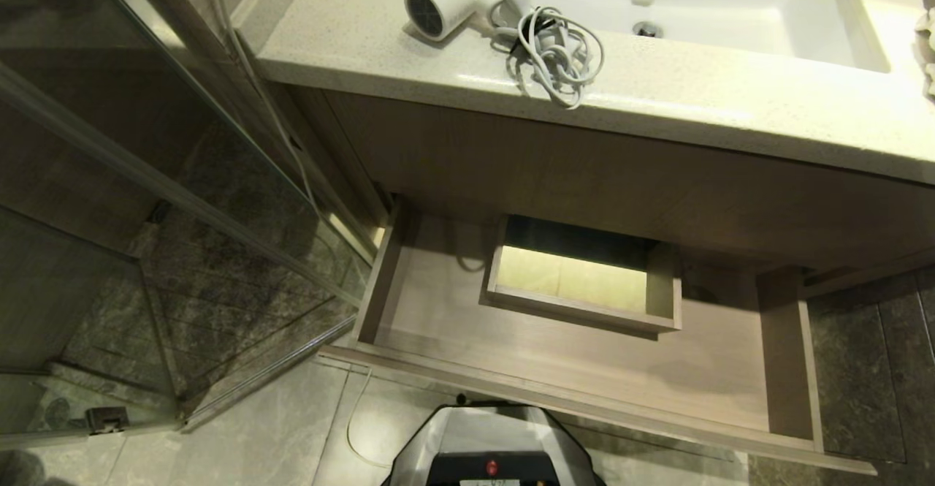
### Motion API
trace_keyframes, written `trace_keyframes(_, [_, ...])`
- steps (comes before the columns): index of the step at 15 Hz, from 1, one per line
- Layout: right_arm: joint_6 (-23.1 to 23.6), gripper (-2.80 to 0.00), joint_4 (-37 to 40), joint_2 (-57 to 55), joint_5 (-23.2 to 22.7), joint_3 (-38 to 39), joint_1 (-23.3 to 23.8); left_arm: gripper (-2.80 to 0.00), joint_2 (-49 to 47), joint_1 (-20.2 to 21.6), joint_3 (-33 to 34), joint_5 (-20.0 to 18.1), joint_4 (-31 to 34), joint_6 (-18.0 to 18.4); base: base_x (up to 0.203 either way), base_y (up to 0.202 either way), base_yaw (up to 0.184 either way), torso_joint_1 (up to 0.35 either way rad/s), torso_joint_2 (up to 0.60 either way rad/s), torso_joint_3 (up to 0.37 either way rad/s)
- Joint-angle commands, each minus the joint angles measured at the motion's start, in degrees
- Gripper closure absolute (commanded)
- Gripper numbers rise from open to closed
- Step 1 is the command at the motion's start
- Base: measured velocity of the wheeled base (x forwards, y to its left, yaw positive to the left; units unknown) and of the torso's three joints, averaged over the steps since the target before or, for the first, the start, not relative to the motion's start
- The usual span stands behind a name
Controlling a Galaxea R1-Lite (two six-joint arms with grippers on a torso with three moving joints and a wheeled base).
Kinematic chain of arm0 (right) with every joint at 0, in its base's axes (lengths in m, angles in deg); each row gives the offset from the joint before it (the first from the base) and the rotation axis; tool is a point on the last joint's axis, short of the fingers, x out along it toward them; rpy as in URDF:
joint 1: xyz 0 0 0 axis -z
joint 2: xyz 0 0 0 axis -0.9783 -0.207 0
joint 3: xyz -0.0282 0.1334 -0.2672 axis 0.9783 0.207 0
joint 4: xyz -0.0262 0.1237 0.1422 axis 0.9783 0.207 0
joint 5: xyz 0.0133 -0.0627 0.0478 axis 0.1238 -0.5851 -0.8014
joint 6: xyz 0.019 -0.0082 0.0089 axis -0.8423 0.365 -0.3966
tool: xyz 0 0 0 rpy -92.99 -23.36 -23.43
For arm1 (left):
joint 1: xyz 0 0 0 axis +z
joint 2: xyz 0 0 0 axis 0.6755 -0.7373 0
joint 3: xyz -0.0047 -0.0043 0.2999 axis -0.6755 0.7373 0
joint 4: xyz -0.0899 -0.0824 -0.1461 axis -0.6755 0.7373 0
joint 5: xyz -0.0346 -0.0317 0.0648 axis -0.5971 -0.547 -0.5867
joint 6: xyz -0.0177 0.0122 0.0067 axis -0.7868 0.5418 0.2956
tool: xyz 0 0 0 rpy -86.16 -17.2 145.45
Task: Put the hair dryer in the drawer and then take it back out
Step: Close the drawer
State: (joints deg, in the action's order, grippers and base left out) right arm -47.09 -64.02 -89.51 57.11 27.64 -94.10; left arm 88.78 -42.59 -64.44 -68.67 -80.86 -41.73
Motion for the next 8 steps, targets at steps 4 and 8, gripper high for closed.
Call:
trace_keyframes(4, [-0.2,0.00,0.1,0.1,0.1,0.1,0.0,0.00,0.0,0.0,0.1,0.0,0.0,0.0,0.000,0.000,0.000,-0.182,0.34,0.150])
trace_keyframes(8, [-0.3,0.00,0.1,0.5,0.1,0.1,0.0,0.00,0.0,0.0,0.1,0.0,0.0,-0.1,0.000,0.000,0.000,-0.197,0.36,0.155])
